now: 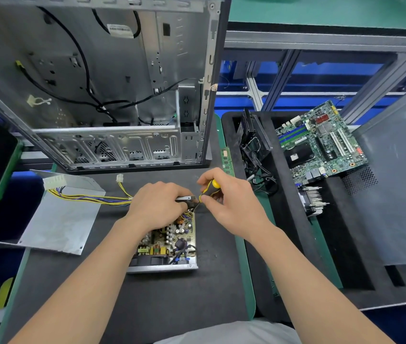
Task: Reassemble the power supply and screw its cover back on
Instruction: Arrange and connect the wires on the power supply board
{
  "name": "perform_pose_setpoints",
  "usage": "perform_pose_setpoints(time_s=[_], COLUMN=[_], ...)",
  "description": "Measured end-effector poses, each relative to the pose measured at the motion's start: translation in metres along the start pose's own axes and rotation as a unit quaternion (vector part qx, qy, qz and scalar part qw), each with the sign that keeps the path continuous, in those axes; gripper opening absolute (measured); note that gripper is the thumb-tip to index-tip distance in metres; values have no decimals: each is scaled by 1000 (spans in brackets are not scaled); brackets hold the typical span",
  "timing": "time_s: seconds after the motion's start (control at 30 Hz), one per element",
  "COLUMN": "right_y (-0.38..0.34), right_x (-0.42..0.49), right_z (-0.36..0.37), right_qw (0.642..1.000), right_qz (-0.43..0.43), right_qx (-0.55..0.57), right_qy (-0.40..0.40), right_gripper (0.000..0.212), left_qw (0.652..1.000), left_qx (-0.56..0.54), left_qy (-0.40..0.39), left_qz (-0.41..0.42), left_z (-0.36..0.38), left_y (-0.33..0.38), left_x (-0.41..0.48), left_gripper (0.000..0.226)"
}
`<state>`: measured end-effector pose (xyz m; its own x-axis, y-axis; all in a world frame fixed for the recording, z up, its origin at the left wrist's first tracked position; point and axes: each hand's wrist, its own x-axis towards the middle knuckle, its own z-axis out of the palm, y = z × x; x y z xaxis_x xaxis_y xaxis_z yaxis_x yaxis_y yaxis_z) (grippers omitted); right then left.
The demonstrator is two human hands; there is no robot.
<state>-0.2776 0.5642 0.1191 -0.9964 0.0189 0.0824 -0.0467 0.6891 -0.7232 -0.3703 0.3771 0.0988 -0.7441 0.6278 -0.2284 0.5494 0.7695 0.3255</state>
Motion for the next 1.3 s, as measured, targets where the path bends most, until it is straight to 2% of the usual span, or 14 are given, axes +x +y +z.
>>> perform_pose_setpoints(time_s=[0.17, 0.3, 0.4, 0.5, 0.6, 0.67, 0.73, 0.83, 0.87, 0.97, 1.1, 1.17, 1.23, 1.3], right_y=[0, -1, -5, -10, -17, -24, -30, -37, -39, -41, -41, -38, -36, -32], right_x=[2, 6, 6, 11, 23, 30, 37, 44, 46, 46, 44, 41, 38, 33], right_z=[3, 1, -6, -15, -18, -18, -17, -16, -15, -9, -4, -11, -21, -30], right_qw=[999, 996, 993, 981, 966, 955, 952, 957, 959, 966, 955, 956, 958, 966], right_qz=[-37, -60, -92, -116, -132, -137, -122, -79, -68, -36, -42, -60, -60, -37], right_qx=[-19, -63, -39, -81, -134, -179, -207, -217, -223, -233, -259, -257, -264, -245], right_qy=[6, -2, -59, -130, -177, -192, -191, -176, -159, -102, -140, -132, -91, -66], right_gripper=[30, 32, 43, 48, 36, 28, 25, 14, 19, 36, 35, 37, 39, 39], left_qw=[1000, 1000, 1000, 999, 996, 994, 998, 993, 992, 990, 990, 991, 994, 996], left_qx=[4, 13, 20, 33, 56, 66, 21, -85, -93, -80, -47, -48, -45, -38], left_qy=[5, 23, 22, 23, 60, 76, 59, 76, 89, 116, 135, 124, 97, 79], left_qz=[1, 0, 1, 14, 45, 49, 21, -4, 0, 2, 4, 2, -2, -2], left_z=[3, 5, 3, 0, 0, 0, 2, 2, 3, 7, 10, 10, 8, 5], left_y=[-2, -2, 0, -1, -2, -1, -2, -5, -6, -5, 0, -1, -1, 0], left_x=[2, 1, 0, -1, 0, 2, 2, -1, -2, -6, -8, -7, -6, -3], left_gripper=[14, 32, 34, 34, 30, 39, 39, 16, 22, 25, 19, 11, 31, 36])
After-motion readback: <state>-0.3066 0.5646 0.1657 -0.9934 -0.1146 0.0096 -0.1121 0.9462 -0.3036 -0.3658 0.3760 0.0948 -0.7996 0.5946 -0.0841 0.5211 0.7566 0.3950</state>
